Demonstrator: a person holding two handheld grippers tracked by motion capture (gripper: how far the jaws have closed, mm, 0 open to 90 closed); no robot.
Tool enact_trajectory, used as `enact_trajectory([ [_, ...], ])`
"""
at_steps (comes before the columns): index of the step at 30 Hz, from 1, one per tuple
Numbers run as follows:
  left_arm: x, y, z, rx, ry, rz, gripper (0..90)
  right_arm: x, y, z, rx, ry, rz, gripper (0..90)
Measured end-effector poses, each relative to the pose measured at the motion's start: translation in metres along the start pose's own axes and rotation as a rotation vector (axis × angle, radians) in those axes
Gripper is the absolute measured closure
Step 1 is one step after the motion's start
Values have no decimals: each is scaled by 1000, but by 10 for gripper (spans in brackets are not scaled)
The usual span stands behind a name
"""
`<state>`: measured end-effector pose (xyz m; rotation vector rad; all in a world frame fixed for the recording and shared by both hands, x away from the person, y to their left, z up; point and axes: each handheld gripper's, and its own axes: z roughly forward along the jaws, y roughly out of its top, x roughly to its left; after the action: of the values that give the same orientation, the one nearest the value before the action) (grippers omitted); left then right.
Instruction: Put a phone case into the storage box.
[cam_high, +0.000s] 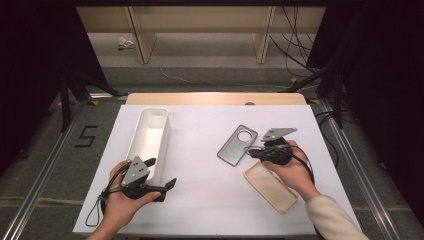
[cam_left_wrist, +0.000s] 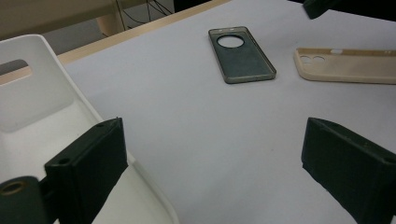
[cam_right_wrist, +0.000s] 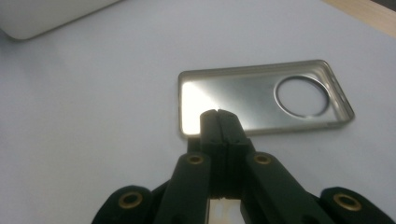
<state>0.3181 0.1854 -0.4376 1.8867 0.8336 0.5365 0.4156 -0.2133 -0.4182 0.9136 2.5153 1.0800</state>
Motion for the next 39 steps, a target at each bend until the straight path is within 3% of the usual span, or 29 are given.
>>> enact_trajectory([
  [4, 1, 0, -1, 1, -2, 0, 62, 3, 21, 35, 68, 20, -30, 900],
  [5, 1, 0, -1, 1, -2, 0, 62, 3, 21, 35, 68, 20, -30, 900],
  [6, 1, 0, -1, 0, -3, 0, 62, 6, 28, 49, 107, 35, -41, 900],
  [9, 0, 0, -1, -1, -4, 1, 62, 10, 32, 62, 141, 42, -58, 900],
  [10, 0, 0, -1, -2, -4, 3, 62, 13, 34, 74, 182, 46, -69, 900],
  [12, 0, 0, -1, -1, -4, 4, 62, 13, 34, 77, 194, 45, -74, 900],
  [13, 0, 0, -1, -3, -5, 4, 62, 14, 34, 85, 236, 48, -77, 900],
  [24, -1, 0, -1, -1, -8, 6, 62, 11, 30, 88, 287, 36, -78, 900],
  [28, 0, 0, -1, -1, -7, 4, 62, 13, 27, 90, 330, 41, -110, 900],
  [30, 0, 0, -1, -1, -7, 5, 62, 13, 27, 90, 331, 41, -112, 900],
  [36, -1, 0, 0, 0, -8, 4, 62, 14, 34, 85, 260, 42, -106, 900],
  [39, 0, 0, 0, 2, -8, 6, 62, 16, 38, 90, 271, 29, -104, 900],
])
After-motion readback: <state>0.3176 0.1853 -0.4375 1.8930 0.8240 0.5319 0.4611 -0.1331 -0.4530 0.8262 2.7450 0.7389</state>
